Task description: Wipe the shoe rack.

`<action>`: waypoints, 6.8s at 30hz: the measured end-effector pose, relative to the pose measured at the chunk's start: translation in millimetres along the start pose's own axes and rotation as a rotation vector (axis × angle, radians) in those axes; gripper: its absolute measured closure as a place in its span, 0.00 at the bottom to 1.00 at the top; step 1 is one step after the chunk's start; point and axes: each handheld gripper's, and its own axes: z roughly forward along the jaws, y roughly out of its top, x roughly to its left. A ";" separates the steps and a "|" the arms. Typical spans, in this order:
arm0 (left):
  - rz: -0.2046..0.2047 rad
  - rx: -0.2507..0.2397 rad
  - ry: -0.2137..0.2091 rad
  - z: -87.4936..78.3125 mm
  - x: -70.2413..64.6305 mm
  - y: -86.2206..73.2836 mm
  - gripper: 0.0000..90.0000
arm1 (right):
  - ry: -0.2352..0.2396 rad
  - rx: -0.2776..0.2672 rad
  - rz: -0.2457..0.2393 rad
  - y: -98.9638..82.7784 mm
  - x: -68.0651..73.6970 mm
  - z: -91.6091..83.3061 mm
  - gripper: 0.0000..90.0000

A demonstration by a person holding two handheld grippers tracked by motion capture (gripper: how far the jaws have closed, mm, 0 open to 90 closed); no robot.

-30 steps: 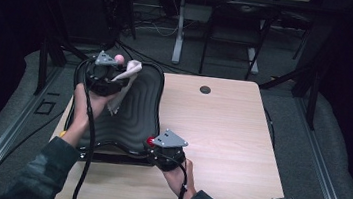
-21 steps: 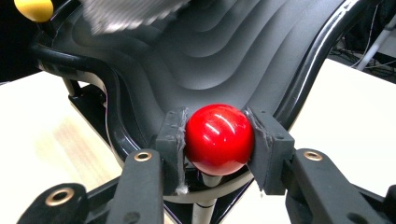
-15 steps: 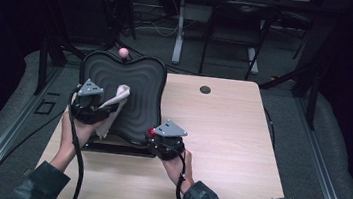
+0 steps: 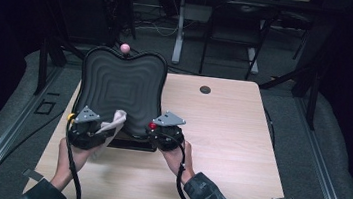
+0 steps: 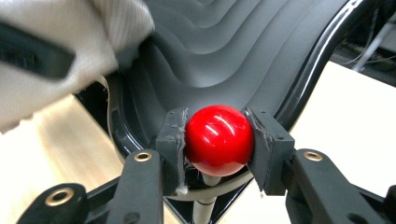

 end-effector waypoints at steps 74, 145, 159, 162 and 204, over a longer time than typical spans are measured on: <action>0.100 0.078 -0.003 98.2 -73.9 -39.3 0.90 | 0.145 0.041 -0.006 6.6 -19.2 -12.3 0.66; -0.370 0.042 0.378 38.8 19.8 -94.5 0.90 | 0.156 0.072 -0.020 9.0 -20.7 -11.3 0.67; -0.400 0.037 0.412 33.2 26.6 -99.4 0.90 | 0.165 0.075 -0.022 9.6 -21.8 -10.8 0.67; -0.380 0.037 0.398 36.9 21.9 -97.5 0.90 | 0.165 0.075 -0.021 9.5 -21.7 -10.8 0.67; -0.053 0.092 -0.125 95.9 -65.6 -60.1 0.90 | 0.147 0.061 -0.029 6.6 -19.6 -11.1 0.67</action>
